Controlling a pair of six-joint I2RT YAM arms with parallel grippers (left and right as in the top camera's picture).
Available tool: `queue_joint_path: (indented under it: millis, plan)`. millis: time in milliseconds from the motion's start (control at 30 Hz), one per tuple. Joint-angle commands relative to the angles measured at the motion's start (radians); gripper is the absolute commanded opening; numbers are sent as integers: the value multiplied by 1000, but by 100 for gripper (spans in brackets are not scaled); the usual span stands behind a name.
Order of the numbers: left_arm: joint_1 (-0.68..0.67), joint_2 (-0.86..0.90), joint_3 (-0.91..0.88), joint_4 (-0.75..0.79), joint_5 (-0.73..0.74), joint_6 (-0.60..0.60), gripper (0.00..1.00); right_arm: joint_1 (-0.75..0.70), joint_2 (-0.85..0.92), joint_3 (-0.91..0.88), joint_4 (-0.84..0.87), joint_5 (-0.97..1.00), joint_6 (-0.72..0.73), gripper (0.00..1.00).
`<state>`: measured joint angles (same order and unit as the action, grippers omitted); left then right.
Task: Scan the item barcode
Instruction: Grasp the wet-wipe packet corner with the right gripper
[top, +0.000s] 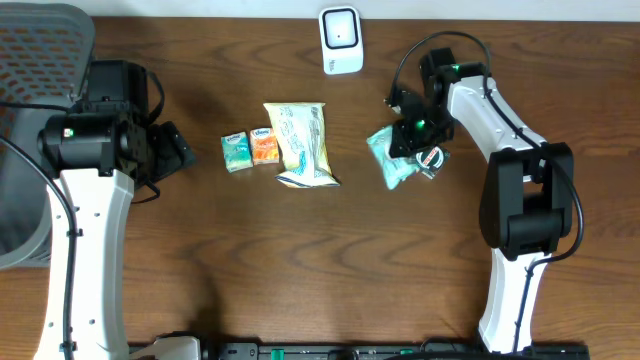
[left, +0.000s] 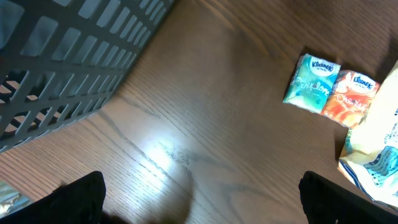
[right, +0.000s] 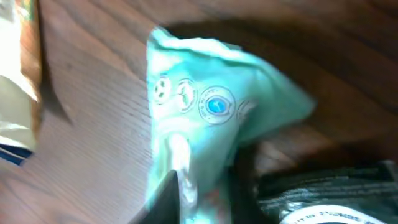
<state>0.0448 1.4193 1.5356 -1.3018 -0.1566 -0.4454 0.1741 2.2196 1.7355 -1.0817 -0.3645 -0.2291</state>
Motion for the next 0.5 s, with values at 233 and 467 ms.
queue_joint_path:
  millis: [233,467]
  plan:
    - [5,5,0,-3,-10,-9,98,46,-33,100,-40,205,173,1]
    - [5,5,0,-3,-10,-9,98,121,-42,102,-22,380,236,9]
